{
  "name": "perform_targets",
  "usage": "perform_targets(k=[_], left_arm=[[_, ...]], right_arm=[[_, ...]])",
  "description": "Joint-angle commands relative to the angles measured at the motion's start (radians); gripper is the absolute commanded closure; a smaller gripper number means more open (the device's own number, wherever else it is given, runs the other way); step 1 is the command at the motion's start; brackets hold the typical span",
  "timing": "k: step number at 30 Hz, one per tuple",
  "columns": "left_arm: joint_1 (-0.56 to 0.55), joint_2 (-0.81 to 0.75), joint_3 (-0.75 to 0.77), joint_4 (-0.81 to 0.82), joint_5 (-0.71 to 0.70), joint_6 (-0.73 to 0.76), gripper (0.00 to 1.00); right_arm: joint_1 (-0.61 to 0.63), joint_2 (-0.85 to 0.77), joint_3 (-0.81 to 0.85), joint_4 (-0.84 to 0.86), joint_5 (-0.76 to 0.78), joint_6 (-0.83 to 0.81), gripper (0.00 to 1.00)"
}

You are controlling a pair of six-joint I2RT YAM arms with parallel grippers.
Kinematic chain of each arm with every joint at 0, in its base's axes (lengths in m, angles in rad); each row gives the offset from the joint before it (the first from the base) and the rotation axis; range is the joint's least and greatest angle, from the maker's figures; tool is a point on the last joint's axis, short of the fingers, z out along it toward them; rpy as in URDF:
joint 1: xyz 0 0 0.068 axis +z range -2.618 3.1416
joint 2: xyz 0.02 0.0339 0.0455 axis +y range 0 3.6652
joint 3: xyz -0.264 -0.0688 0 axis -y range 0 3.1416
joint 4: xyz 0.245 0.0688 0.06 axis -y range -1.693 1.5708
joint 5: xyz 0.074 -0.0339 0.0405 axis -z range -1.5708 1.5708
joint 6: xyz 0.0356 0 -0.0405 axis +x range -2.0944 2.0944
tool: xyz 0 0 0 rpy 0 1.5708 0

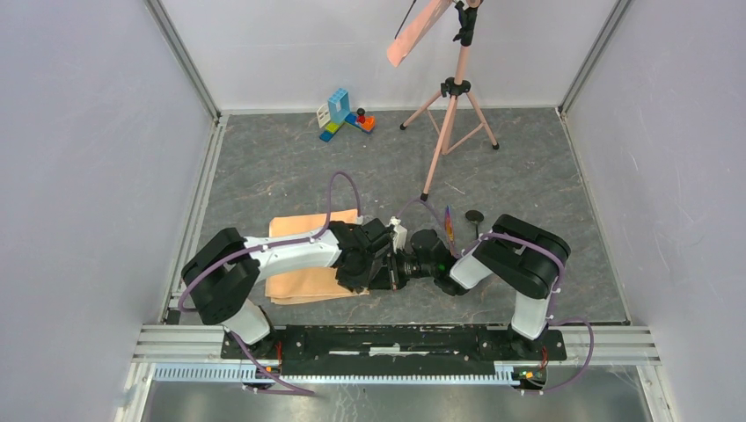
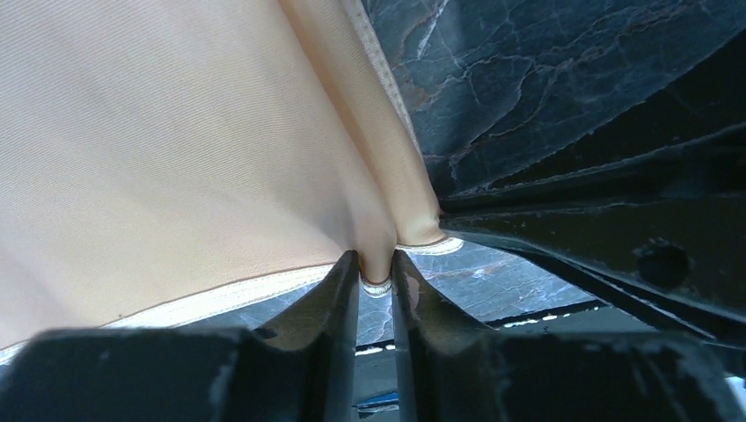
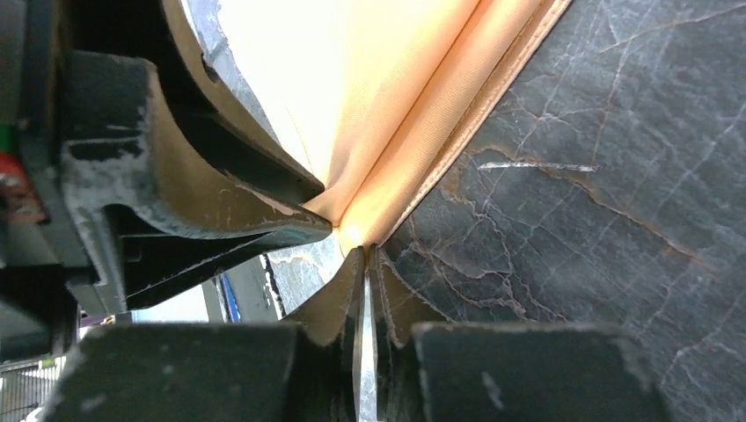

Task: Fold the napkin into a case and place the utensils inside
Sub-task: Smooth out the lower triangle-folded napkin at the center of the board.

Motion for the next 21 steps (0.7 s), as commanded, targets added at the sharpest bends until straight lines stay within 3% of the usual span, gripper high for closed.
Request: perform_targets(k=[1,21], left_arm=[[-0.026,0.014,0.066,-0.033,-0.074,-0.032,0.76],[-0.091,0.049,0.178,-0.096,-0.063,-0.055,0.79]], right_arm=[[0.005,0.014,-0.003,0.047,-0.014,-0.003,0.92],[0.006,0.02,-0.01,0.068,-0.014,0.007,1.0]])
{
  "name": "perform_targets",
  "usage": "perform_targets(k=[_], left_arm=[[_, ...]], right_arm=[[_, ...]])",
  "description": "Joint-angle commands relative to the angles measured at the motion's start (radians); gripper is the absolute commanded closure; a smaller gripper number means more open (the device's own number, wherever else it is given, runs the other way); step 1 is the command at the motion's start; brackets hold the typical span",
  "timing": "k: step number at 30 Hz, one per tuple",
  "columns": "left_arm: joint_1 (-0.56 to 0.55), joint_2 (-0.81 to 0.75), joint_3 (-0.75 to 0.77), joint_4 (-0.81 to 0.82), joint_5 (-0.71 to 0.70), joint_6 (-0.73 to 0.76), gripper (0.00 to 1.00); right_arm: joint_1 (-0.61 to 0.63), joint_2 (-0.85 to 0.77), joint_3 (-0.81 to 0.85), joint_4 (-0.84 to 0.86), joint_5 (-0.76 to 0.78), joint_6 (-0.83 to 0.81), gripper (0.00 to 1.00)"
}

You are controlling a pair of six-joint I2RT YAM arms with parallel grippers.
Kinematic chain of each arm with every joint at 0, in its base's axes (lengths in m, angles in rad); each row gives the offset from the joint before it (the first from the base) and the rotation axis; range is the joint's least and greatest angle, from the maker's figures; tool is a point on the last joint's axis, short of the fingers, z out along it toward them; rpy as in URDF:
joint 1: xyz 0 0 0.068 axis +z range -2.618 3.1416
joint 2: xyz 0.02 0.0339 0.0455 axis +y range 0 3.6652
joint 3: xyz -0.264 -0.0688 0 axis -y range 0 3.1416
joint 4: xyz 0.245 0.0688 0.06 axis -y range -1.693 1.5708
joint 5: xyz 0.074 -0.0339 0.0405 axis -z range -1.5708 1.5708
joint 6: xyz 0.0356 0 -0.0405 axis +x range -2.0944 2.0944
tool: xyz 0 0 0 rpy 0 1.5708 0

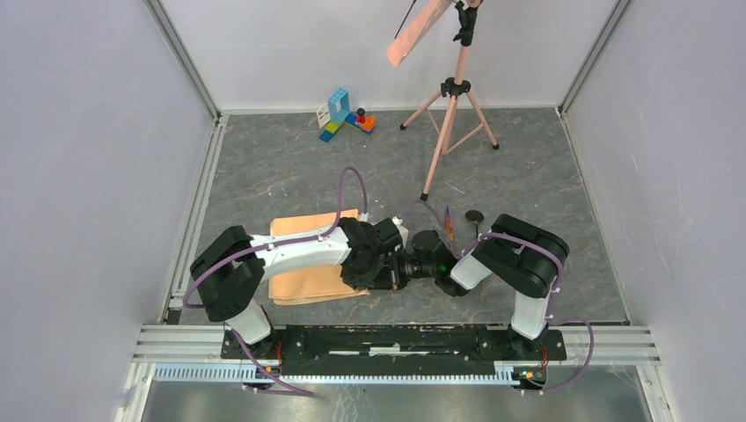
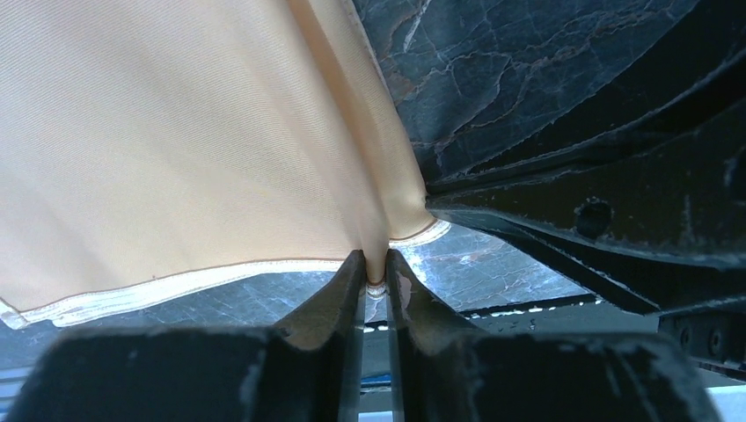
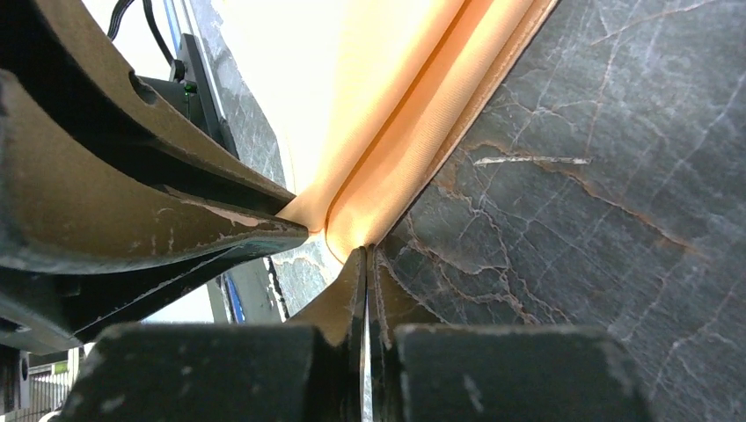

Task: Fold the napkin into a case and place the utensils inside
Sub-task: Smooth out the lower triangle-folded napkin at the center of the board.

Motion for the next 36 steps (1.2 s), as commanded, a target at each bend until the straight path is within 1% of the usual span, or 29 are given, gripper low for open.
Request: perform_targets(k=[1,8,12,15,21,22,25,27,28,30,33,36], left_arm=[[-0.031,-0.004,0.065,0.014,-0.004,-0.004,0.79],[-0.031,-0.059,0.053,0.022,-0.012,-0.034,0.78],[-0.03,-0.064,0.027,0.078,0.032,-0.05,0.79],[-0.031,-0.056,0.005,0.125,0.053,-0.061,0.78],[-0.032,-0.019,-0.013,0.135,0.026,-0.055,0.78],[-0.031,-0.017,-0.013,0.137,0.024,-0.055,0.76],[-0.032,-0.029,-0.019,0.153,0.023,-0.059,0.63],[-0.032,-0.063,-0.029,0.155,0.02,-0.065,0.55],[-0.031,-0.088,-0.038,0.155,0.016,-0.065,0.52],[-0.031,-0.159,-0.059,0.149,0.007,-0.072,0.47],[-0.031,-0.277,-0.073,0.1,-0.028,-0.078,0.44],[-0.029,-0.399,-0.065,0.021,-0.104,-0.09,0.41]], right_arm=[[0.008,0.01,0.001,0.04,-0.016,-0.017,1.0],[0.008,0.015,-0.005,0.06,-0.016,-0.004,1.0],[0.008,0.02,-0.007,0.071,-0.016,0.007,1.0],[0.008,0.021,-0.008,0.083,-0.016,0.019,1.0],[0.008,0.017,-0.01,0.081,-0.016,0.019,1.0],[0.008,0.017,-0.011,0.082,-0.015,0.02,1.0],[0.008,0.011,-0.021,0.077,-0.01,0.026,1.0],[0.006,-0.012,-0.037,0.069,0.002,0.035,0.95],[0.006,-0.027,-0.049,0.069,0.013,0.043,0.91],[0.006,-0.061,-0.062,0.038,0.032,0.043,0.83],[0.006,-0.107,-0.082,-0.012,0.05,0.038,0.77],[0.006,-0.164,-0.106,-0.053,0.063,0.011,0.71]])
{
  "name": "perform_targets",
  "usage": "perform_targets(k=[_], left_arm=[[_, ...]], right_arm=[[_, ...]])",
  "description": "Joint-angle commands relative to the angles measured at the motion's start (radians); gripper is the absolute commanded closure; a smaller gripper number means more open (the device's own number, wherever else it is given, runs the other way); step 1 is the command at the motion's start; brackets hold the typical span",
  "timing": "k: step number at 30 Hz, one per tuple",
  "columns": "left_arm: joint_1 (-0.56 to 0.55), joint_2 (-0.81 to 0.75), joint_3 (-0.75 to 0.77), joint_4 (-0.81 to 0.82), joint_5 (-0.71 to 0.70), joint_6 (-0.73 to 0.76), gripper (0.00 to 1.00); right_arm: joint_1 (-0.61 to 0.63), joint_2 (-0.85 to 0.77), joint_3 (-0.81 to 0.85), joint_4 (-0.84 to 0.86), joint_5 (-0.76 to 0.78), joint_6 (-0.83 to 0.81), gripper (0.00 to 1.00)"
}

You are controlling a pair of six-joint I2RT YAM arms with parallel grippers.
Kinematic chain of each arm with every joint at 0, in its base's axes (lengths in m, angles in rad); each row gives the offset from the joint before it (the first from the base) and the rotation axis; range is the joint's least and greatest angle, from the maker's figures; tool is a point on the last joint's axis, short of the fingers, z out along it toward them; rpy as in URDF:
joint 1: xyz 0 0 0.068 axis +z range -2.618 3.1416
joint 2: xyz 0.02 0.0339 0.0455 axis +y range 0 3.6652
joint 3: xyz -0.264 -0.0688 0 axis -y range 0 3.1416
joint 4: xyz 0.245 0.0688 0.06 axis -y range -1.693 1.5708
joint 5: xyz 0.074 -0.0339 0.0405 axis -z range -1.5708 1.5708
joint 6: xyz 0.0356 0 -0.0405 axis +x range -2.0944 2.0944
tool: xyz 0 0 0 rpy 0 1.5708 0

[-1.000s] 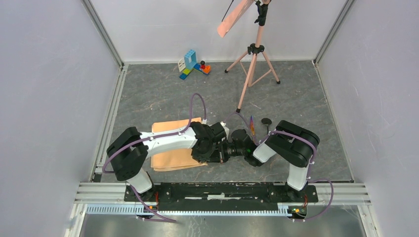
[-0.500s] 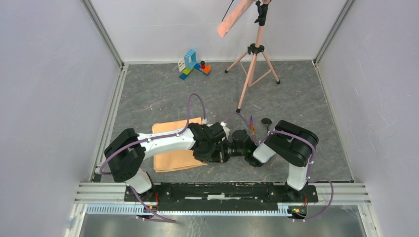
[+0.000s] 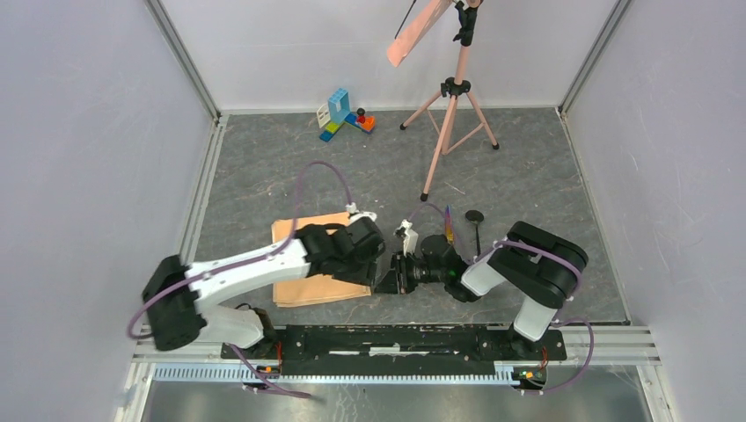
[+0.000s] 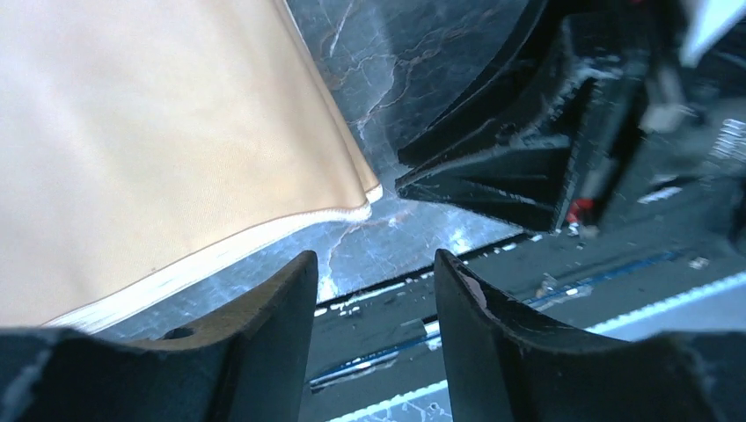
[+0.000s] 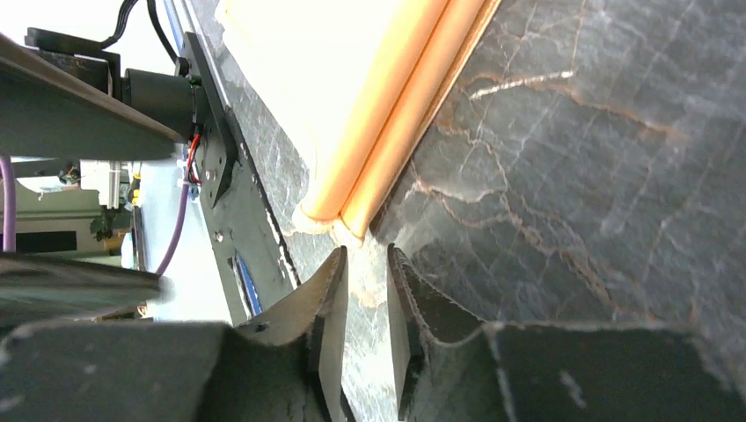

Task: Fold the napkin into a case and place the utensils inside
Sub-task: Smooth out the lower triangle-folded napkin at the center of the board, then rotate the lower triangle-folded napkin at the center of the board.

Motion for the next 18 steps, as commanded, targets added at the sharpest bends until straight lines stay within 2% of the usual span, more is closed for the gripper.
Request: perform_targets(k=[1,4,7,10,15,18], left_arm=[[-0.004,-0.213,0.018,-0.097,-0.132,-0.036,0.39],[0.002,-0.328,0.036,-0.163,-0.24,-0.042,0.32],[0.01,-0.407,0.041,-0.184,-0.31,-0.031,0.28],[0.017,-0.443,0.042,-0.202,-0.343,-0.023,0.27],[0.022,-0.478,0.042,-0.214,-0.371,-0.013,0.26],[0.035,-0.481,0.057,-0.221,-0.383,0.005,0.25]], right_arm=[[0.004,-0.104,-0.026,-0.086,0.043,-0.062,0.67],[0.007,-0.138,0.02,-0.207,0.061,-0.146,0.54],[0.02,-0.139,0.062,-0.244,0.083,-0.166,0.41],[0.045,-0.112,0.122,-0.302,0.127,-0.183,0.34],[0.114,-0.065,0.209,-0.448,0.269,-0.221,0.33],[0.138,-0.051,0.227,-0.526,0.362,-0.243,0.4]])
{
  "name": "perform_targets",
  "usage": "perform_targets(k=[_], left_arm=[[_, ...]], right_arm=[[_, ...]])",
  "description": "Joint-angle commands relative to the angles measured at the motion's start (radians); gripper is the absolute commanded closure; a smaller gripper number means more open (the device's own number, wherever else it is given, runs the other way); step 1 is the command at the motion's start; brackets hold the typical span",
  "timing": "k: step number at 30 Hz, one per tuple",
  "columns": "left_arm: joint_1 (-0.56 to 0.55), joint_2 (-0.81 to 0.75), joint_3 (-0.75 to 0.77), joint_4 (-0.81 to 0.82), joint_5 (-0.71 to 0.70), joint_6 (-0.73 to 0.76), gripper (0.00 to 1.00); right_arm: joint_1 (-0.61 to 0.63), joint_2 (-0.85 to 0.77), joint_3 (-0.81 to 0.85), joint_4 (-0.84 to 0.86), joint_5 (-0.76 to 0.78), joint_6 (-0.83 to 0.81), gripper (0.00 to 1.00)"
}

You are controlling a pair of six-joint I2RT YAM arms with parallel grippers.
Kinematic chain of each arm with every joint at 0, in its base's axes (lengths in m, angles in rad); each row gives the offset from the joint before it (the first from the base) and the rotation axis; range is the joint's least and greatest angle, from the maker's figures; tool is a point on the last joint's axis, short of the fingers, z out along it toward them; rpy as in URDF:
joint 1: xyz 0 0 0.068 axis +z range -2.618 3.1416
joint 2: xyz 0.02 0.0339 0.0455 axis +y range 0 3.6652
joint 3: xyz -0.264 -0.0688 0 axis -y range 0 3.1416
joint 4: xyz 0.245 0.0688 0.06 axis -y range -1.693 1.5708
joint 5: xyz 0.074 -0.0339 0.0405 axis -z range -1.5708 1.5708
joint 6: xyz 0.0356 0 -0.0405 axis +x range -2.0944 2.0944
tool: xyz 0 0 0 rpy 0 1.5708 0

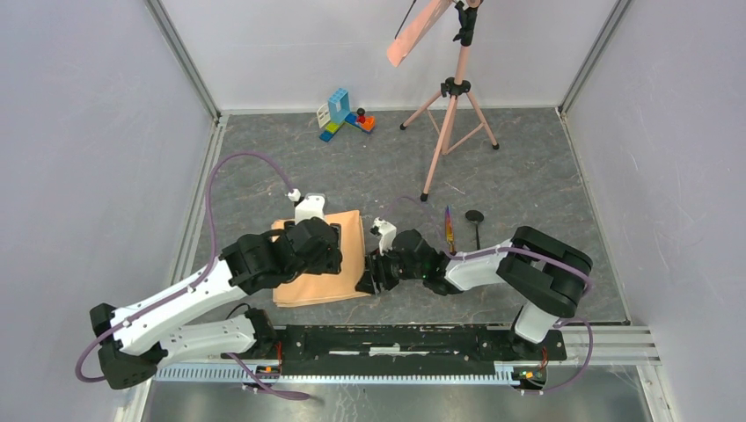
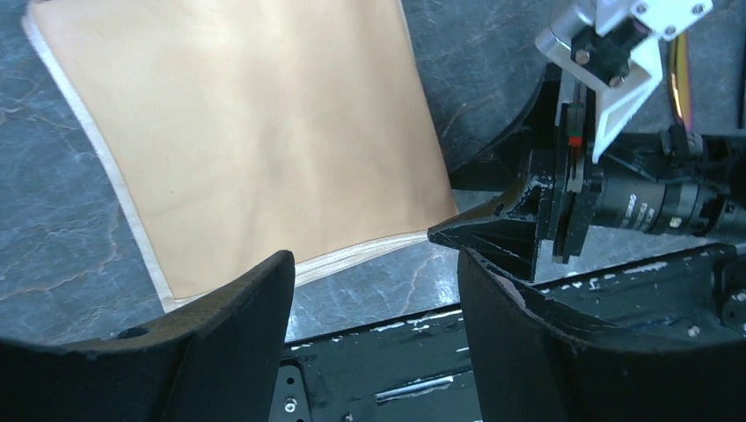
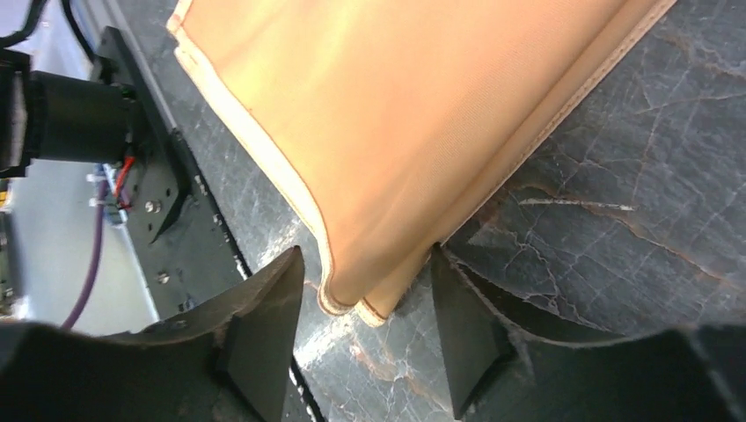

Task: Fold the napkin into a case and place the utensils inside
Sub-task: Rotate the lower triangle-folded napkin at the center of the board.

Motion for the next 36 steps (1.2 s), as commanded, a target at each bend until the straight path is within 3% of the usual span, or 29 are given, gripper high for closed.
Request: perform_targets(k=[1,4,7,10,12,19,23,28,36], left_arm=[[0.029,-0.011,0.049,-0.016,-0.07,0.024,0.24],[0.107,-0.004,0.056,-0.008,-0.049,0.067,0.21],[0.299,-0.009,0.028,0.048,0.072,0.144,0.19],[0.531,-0.014,-0.011,0.145,0.283,0.216,0.19],[0.625,0.009,-0.012,0.183,0.367,0.235,0.19],[0.823,0.132,-0.018,0.299,0.62,0.201,0.19],[0.899,0.134,-0.048,0.368,0.742,0.157,0.19],[0.909,0.133,-0.054,0.393,0.759,0.129,0.19],[0.91,0.179,-0.17,0.499,0.813,0.089,0.16]], right_arm=[[0.032,0.032,0.035,-0.191,0.182,-0.071,0.43],[0.04,0.043,0.047,-0.252,0.242,-0.118,0.54],[0.041,0.045,0.036,-0.276,0.272,-0.158,0.62],[0.044,0.054,0.037,-0.263,0.232,-0.19,0.61],[0.053,0.055,0.047,-0.271,0.237,-0.205,0.6],[0.1,0.076,0.124,-0.493,0.502,-0.283,0.59],[0.102,0.064,0.141,-0.641,0.687,-0.337,0.58],[0.096,0.01,0.138,-0.73,0.838,-0.399,0.53],[-0.059,-0.128,0.149,-0.722,0.735,-0.522,0.34]])
